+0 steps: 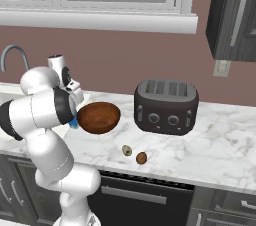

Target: Gather the eggs and milk located in the vicinity of the sink area and place them right next to the bowl.

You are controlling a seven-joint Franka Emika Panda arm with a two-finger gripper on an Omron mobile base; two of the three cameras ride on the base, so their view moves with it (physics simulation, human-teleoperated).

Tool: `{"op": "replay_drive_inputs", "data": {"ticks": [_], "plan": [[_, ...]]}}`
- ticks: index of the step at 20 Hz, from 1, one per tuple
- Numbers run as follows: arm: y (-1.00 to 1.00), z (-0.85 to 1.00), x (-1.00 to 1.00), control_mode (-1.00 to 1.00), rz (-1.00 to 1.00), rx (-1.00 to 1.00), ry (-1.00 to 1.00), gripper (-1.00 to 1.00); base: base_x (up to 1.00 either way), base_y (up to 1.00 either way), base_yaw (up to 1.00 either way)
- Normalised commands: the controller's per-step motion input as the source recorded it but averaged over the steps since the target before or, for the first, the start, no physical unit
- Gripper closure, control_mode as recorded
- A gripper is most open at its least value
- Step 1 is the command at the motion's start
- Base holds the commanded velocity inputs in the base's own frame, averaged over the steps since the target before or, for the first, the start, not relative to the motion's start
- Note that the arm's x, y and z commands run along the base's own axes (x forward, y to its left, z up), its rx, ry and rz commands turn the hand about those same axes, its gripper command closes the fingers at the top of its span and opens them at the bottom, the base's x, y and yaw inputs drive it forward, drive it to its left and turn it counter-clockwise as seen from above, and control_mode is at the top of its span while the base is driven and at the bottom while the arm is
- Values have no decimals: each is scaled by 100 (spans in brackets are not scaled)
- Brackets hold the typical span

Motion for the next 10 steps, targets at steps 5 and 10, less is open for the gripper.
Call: {"op": "replay_drive_inputs", "data": {"ticks": [5, 10], "plan": [[-1, -25, 0, -100, 1, 0, 0, 100, 0, 0, 0], [-3, -14, 0, -100, 0, 0, 0, 100, 0, 0, 0]]}}
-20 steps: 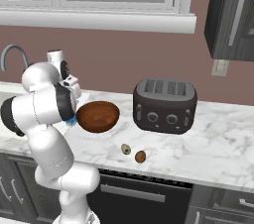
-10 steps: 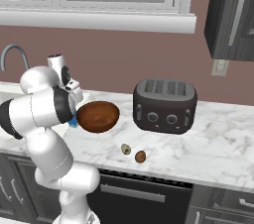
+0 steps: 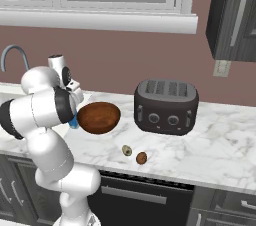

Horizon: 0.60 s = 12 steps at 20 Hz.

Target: Gather the eggs and milk located in the vicinity of the sink area and place them right next to the bowl.

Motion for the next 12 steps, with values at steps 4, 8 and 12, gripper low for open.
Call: {"op": "replay_drive_inputs", "data": {"ticks": [4, 8, 12], "plan": [[0, -33, 0, -100, 0, 0, 0, 100, 0, 0, 0], [-3, -30, 0, -100, 0, 0, 0, 100, 0, 0, 0], [-1, -2, 0, -100, 0, 0, 0, 100, 0, 0, 0]]}}
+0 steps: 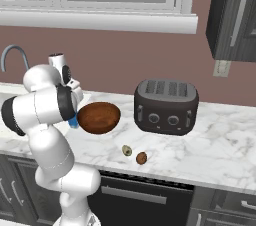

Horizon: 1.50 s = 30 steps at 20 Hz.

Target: Gather the eggs and milk located in the vicinity of the sink area and place them right next to the bowl.

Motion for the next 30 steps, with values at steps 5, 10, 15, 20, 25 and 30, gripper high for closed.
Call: {"op": "replay_drive_inputs", "data": {"ticks": [5, 10, 15, 20, 25, 30], "plan": [[0, 0, 0, -100, 0, 0, 0, -100, 0, 0, 0], [0, 0, 0, -100, 0, 0, 0, -100, 0, 0, 0], [0, -9, 0, -100, 0, 0, 0, -100, 0, 0, 0], [-7, -15, -11, -100, 0, 0, 0, -100, 0, 0, 0], [-9, 1, -8, -100, 0, 0, -2, -100, 0, 0, 0], [-19, 16, -6, -100, 0, 0, -5, -100, 0, 0, 0]]}}
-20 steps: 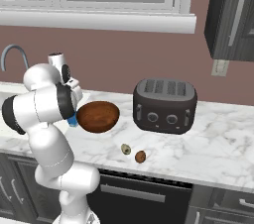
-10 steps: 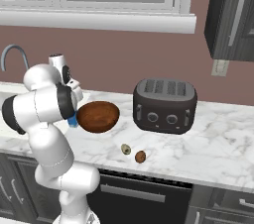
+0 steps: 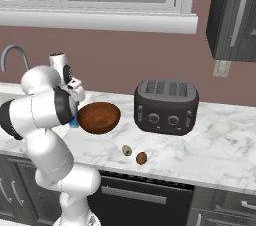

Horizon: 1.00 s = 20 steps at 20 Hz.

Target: Gather the eggs and milk located in the vicinity of the sink area and place them right next to the bowl.

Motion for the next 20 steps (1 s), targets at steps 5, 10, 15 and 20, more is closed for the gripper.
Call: {"op": "replay_drive_inputs", "data": {"ticks": [5, 10, 15, 20], "plan": [[-34, 23, -6, -100, -1, 0, -2, -100, 0, 0, 0], [-34, 35, -22, -100, -2, 0, 0, -100, 0, 0, 0], [-22, 15, -66, -100, 0, 4, 13, -100, 0, 0, 0], [-28, 0, -57, -100, 0, 8, 13, -100, 0, 0, 0]]}}
